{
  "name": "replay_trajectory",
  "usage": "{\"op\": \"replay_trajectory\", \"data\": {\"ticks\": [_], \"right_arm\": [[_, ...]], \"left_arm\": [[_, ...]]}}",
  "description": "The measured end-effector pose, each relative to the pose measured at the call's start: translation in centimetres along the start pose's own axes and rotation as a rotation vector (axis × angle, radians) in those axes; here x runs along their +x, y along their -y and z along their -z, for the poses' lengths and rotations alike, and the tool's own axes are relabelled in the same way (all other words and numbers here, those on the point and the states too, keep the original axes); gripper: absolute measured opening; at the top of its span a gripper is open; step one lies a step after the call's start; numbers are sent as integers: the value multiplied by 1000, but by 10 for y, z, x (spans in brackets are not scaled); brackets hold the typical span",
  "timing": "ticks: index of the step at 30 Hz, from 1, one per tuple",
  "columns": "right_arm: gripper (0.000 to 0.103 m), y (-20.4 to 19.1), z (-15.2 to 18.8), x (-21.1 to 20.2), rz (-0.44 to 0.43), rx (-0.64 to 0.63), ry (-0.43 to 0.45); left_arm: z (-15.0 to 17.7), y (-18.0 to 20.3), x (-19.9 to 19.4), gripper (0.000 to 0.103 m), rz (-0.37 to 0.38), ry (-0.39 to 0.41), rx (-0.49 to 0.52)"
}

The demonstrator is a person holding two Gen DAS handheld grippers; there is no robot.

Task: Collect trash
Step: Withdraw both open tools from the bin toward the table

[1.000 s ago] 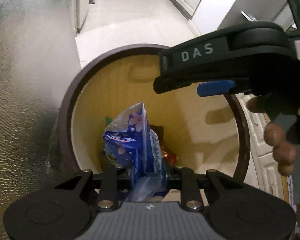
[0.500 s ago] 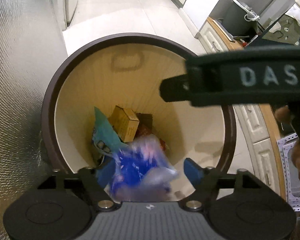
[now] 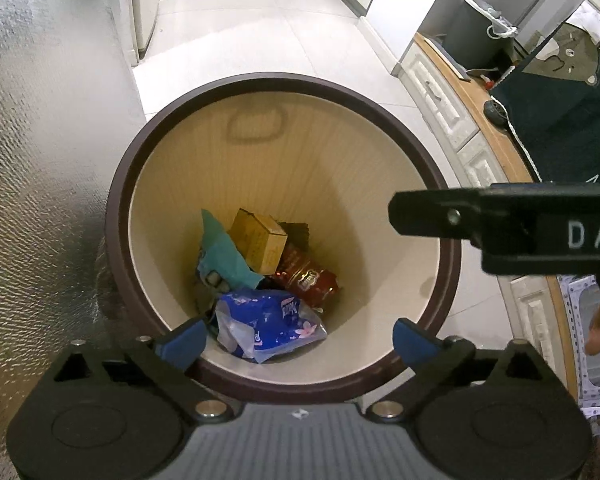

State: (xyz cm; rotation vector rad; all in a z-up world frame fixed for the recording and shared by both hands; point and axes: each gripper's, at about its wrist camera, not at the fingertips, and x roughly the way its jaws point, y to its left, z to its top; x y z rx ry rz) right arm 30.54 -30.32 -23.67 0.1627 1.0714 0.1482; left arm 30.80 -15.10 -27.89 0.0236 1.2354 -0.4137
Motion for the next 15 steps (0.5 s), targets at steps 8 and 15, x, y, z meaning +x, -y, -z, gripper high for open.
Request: {"op": "replay_trajectory", "data": {"ticks": [8,15], "right_arm": [[103,-3,12,-16,-12,-26,28],[103,-3,20,-34,8,-29,57]], "left_arm": [[8,0,-18,103,-5,23,6],[14,-3,-39,103,-40,56,1]]}}
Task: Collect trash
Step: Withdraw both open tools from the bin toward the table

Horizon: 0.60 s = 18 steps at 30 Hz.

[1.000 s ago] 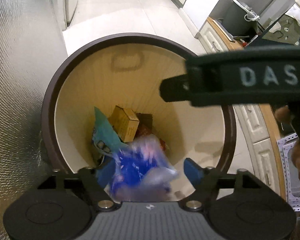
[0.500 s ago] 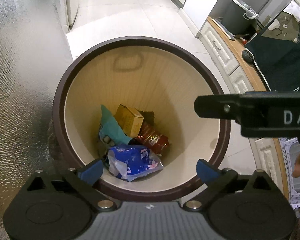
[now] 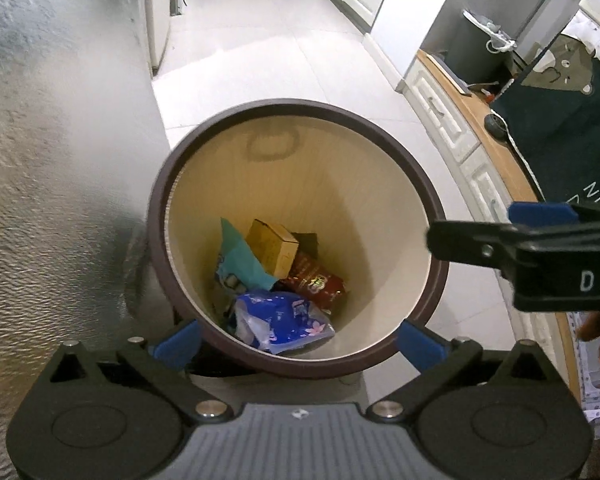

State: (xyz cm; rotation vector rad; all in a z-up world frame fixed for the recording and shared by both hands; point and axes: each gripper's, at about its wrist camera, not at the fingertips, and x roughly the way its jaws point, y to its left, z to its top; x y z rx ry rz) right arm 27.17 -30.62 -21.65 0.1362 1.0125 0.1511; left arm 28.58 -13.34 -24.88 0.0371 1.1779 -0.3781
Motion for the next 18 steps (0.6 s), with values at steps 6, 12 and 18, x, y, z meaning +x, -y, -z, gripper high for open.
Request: {"op": "replay_trajectory", "data": {"ticks": [6,12,18], "right_arm": [[103,3,10,-18,28,-5,19],[103,8,21,-39,51,-5,46],[103,14,34,-59,66,1,75]], "left_arm": [[5,0,-17,103,-20,33,1],[8,-2,-34,103,-34,65,-10],[11,4,-57,103,-32,116,7]]}}
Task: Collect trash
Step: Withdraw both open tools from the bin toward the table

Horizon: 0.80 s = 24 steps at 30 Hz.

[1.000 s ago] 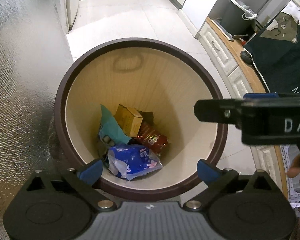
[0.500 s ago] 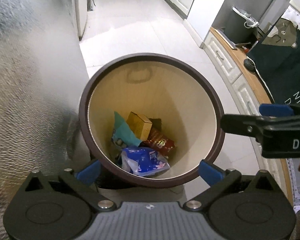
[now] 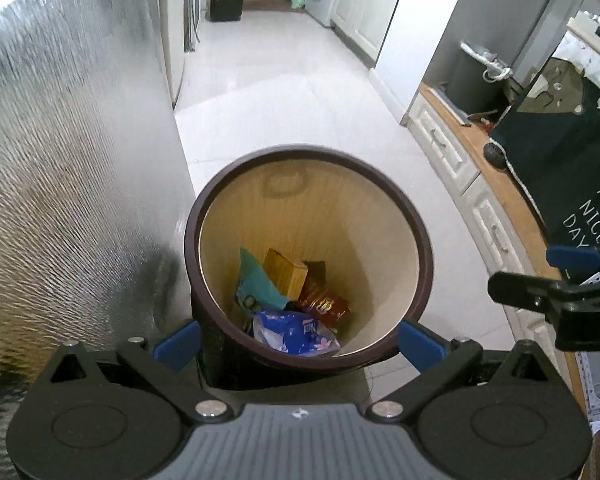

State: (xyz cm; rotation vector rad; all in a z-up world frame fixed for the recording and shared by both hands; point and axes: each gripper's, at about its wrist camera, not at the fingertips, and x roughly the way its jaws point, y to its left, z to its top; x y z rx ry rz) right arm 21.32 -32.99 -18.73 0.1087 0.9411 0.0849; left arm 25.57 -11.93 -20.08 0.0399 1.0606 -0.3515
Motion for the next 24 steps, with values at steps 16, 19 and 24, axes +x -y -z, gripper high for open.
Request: {"op": "replay_trajectory", "data": {"ticks": [16,19,24], "right_arm": [[103,6,7,-86,20,-3,184],[103,2,0,-103,17,-14,236],[103,-14,-22,-131,-9,-50,329]], "left_arm": [[-11,12,-104,103,33,254,64],[-17,8,-127,103,20,314,70],[-29,-8,-162,103,-33,408,83]]}}
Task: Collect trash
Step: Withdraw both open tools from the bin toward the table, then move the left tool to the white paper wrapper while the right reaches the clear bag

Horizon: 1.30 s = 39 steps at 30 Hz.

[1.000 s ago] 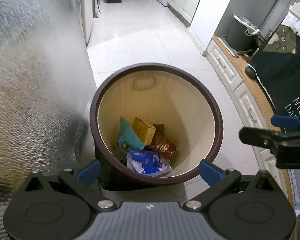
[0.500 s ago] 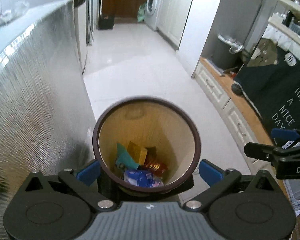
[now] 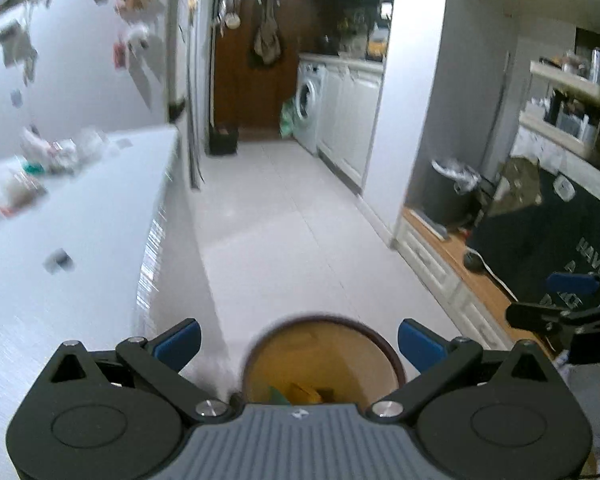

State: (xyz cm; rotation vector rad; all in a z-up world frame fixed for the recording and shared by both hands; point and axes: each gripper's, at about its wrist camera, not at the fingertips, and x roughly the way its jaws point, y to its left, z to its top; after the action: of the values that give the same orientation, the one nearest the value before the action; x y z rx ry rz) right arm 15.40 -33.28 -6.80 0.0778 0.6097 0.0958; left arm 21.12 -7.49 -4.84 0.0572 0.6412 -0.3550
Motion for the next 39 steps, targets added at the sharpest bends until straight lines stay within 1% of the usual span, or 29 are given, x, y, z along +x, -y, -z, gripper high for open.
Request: {"op": "replay_trajectory", "data": {"ticks": [4,7,9,13,17,23,26,30,32,37,39], "right_arm": [[103,-19,-30,-6,-43,-30,73],[103,-41,-55,-7,-85,-64,119],[103,-55,-70,-3,-119,-79,141],[103,-87,-101,13,-201,-89,162],[103,-127,-134,31,-267,-145,180],[103,-188,-177,61,-354,-197,192],[103,-218,-196,76,-402,-219,192],[103,-255,-221,96,-432,-252,183],[103,-271,-232,107,-445,-252,170],[103,-309,-249,140,-458,-257,164],[103,-322,-249,156,-449,-272,144]], "left_arm": [[-22,-22,-21,103,-45,65,1],[-36,-41,-34,103,-54,95,-12],[-47,-58,-41,103,-86,117,-14],[-69,-95,-55,103,-164,156,-24],[-94,-138,-65,103,-231,192,-47],[-128,-200,-73,103,-287,226,-88],[-143,-227,-73,103,-323,242,-99],[-158,-265,-66,103,-357,263,-139],[-163,-282,-58,103,-373,259,-158],[-163,-327,-33,103,-398,250,-241],[-160,-343,-18,103,-413,234,-273]]}}
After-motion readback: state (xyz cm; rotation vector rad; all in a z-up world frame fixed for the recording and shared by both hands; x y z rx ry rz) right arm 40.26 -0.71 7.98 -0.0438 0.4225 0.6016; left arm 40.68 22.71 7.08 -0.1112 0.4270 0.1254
